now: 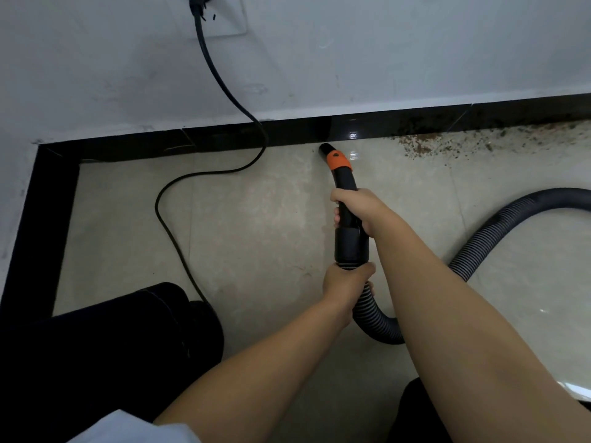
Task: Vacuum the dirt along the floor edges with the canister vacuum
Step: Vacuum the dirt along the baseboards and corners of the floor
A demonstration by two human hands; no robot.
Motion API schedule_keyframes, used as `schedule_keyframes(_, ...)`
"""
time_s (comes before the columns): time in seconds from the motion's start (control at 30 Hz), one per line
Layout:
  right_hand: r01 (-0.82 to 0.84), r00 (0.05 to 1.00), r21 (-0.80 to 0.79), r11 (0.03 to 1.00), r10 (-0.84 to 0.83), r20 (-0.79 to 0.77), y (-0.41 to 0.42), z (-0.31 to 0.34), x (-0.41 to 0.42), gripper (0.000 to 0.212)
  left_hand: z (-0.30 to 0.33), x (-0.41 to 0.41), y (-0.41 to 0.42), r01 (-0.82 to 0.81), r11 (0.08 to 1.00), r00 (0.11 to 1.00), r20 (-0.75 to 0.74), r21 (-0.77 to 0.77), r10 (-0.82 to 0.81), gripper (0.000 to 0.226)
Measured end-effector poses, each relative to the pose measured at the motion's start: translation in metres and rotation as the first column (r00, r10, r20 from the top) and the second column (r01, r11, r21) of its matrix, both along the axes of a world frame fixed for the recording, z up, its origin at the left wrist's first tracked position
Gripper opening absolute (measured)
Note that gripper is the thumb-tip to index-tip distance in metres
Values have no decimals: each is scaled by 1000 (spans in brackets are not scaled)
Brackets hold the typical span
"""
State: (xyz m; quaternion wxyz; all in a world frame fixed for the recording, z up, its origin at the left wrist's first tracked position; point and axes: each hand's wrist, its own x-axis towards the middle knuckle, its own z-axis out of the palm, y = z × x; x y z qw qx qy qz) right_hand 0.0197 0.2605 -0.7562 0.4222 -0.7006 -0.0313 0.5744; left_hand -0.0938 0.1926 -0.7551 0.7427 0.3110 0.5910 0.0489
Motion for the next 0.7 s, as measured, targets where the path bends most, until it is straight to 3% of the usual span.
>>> schedule_keyframes(0.2, 68, 997, -14, 998, -68, 22, -9, -1, 11, 12, -1, 6, -1, 36, 999, 999, 18, -23, -35, 11)
schedule_keyframes(0.43, -94, 996, -19, 995, 94, 7, 9, 0, -15, 11, -2, -7, -2, -44, 999, 999, -17, 11, 44, 24)
schedule_keyframes(0.57, 22, 999, 7, 1000, -22, 31, 19, -2, -17, 10, -4, -12, 17, 3, 998, 999, -48, 62, 0, 27)
schedule_keyframes(0.7, 169, 985, -9, 986, -168, 46, 8, 0, -3, 11, -6, -6, 24, 140, 989, 989, -47, 41, -138, 15)
